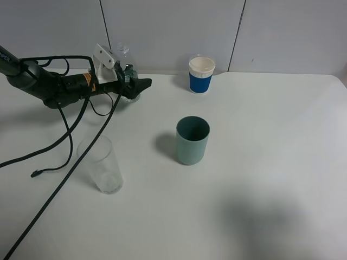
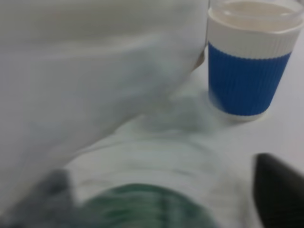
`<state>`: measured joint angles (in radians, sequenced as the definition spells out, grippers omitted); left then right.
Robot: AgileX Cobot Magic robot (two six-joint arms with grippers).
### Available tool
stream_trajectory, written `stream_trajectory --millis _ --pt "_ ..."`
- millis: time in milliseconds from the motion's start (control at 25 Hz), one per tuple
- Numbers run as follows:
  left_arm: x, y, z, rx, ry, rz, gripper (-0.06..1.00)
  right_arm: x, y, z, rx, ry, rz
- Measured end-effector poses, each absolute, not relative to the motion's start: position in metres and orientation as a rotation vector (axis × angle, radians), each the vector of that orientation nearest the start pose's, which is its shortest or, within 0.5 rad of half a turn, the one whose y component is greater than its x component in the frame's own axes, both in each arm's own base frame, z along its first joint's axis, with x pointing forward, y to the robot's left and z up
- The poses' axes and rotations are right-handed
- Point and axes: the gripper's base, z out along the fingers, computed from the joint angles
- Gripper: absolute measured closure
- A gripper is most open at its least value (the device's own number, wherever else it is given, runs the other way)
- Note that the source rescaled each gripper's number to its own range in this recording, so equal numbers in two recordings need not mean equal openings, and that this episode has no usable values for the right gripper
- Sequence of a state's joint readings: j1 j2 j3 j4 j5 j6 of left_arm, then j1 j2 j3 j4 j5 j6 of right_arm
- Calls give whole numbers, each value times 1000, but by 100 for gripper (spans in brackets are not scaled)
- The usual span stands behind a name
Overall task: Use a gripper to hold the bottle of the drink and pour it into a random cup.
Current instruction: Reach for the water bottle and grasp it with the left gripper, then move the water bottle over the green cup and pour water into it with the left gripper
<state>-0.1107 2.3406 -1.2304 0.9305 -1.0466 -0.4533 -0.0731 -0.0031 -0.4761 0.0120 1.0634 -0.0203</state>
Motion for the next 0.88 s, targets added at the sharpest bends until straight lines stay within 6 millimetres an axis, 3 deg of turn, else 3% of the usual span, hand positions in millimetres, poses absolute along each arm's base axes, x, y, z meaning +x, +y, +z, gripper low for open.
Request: stream_trajectory --millis 40,80,200,640,880 --pt "428 -111 82 755 1609 -664 80 -3 1 270 54 2067 -43" --pt "427 -111 82 761 1609 -665 94 -3 1 270 54 2067 -43" --pt "427 -112 81 765 1608 -665 89 -3 1 270 54 2067 -43" --pt "427 -112 81 765 1608 -664 89 -3 1 270 54 2067 -43" --pt "428 -111 92 781 1600 -645 89 -3 1 270 54 2067 -43"
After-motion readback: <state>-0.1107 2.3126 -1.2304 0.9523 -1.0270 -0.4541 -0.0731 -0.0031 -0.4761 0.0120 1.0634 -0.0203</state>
